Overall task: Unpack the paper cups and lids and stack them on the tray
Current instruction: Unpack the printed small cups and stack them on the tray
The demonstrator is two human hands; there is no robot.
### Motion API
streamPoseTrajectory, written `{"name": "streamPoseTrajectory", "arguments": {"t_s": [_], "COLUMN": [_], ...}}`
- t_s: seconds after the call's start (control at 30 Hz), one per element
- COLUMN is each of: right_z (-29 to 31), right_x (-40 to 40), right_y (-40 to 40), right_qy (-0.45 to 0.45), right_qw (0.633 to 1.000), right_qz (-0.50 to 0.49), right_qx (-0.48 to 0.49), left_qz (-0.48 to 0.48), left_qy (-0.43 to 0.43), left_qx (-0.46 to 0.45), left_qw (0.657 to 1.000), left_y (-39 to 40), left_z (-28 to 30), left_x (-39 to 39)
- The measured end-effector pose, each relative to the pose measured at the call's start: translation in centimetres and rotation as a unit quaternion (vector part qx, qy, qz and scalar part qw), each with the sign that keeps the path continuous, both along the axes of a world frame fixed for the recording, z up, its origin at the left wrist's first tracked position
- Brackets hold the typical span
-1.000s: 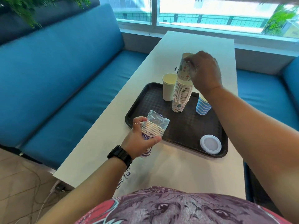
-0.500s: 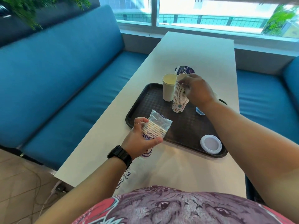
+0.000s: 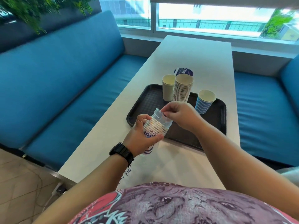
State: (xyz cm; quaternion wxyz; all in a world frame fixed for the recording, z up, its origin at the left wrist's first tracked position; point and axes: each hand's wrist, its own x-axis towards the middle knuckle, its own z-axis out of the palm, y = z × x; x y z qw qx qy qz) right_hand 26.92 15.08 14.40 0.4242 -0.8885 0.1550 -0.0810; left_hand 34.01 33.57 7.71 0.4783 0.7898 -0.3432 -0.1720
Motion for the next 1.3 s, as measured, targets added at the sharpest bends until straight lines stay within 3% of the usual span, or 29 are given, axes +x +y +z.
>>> {"name": "streamPoseTrajectory", "arguments": {"t_s": [0.2,0.57,0.77,1.17,1.3], "right_z": [0.1,0.6,0.9,1.1,2.6], "right_x": [-0.5,-1.2,-1.4,-1.0,-0.3], "right_y": [0.8,1.3,1.4,-0.5,-1.7], "right_qy": [0.049,0.113,0.071,-0.067,-0.097], "right_qw": [0.998,0.990,0.995,0.995,0.989], "right_qz": [0.022,0.079,0.051,-0.072,-0.113], "right_qx": [0.032,-0.010,-0.046,0.022,0.001], "left_qz": [-0.008,-0.008,0.011,0.013,0.015], "left_qy": [-0.003,-0.018,-0.032,0.005,0.020], "left_qx": [0.000,-0.007,-0.019,-0.002,-0.005], "left_qw": [1.000,1.000,0.999,1.000,1.000], "left_y": [0.2,0.4,0.5,0.5,0.5], "left_z": [0.2,0.6,0.8,0.2,0.1], "left_x": [-0.3,-1.0,-1.1,-1.0,-0.8]}}
